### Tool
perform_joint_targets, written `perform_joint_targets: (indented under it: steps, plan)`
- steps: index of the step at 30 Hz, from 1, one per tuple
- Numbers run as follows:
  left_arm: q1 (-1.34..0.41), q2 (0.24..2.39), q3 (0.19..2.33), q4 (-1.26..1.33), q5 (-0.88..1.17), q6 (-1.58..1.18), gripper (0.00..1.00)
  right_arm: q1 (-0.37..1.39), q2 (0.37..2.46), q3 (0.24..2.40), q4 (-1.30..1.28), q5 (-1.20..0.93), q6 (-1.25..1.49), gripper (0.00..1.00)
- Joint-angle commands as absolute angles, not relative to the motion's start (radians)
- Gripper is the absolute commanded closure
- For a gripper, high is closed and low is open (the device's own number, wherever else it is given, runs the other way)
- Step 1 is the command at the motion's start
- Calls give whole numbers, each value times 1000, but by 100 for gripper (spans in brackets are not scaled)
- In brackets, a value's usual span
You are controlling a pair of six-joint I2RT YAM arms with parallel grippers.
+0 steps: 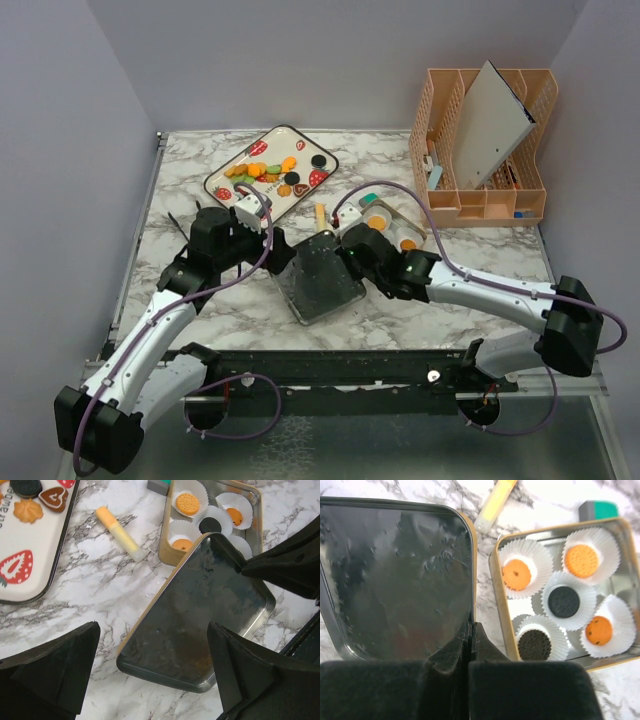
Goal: Pack the cookies
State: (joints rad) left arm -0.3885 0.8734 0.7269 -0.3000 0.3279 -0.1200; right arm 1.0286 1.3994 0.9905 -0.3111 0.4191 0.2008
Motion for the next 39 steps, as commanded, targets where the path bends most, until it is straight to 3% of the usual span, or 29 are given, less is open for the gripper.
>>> perform_joint_targets:
  steps: [1, 9, 23, 34, 37, 39]
  plan:
    - [-391, 862, 701, -214, 456, 47, 4, 1037, 1314, 956, -207, 437, 32, 100]
    - [-393, 895, 712, -173, 624, 164, 7, 1037, 1185, 891, -135, 333, -96, 99]
    - [-397, 1053, 777, -184, 963, 134, 34, 1037, 1081, 841, -61, 223, -202, 100]
    - [-407, 1049, 799, -192, 1033, 105, 89, 1036, 1077, 834, -39, 231, -219, 100]
    - [-407, 1021, 806, -213, 992, 126, 100, 1037, 1071, 834, -40, 248, -202, 92]
    - [-408, 996, 813, -229, 940, 146, 100, 1037, 1062, 835, -42, 249, -183, 83]
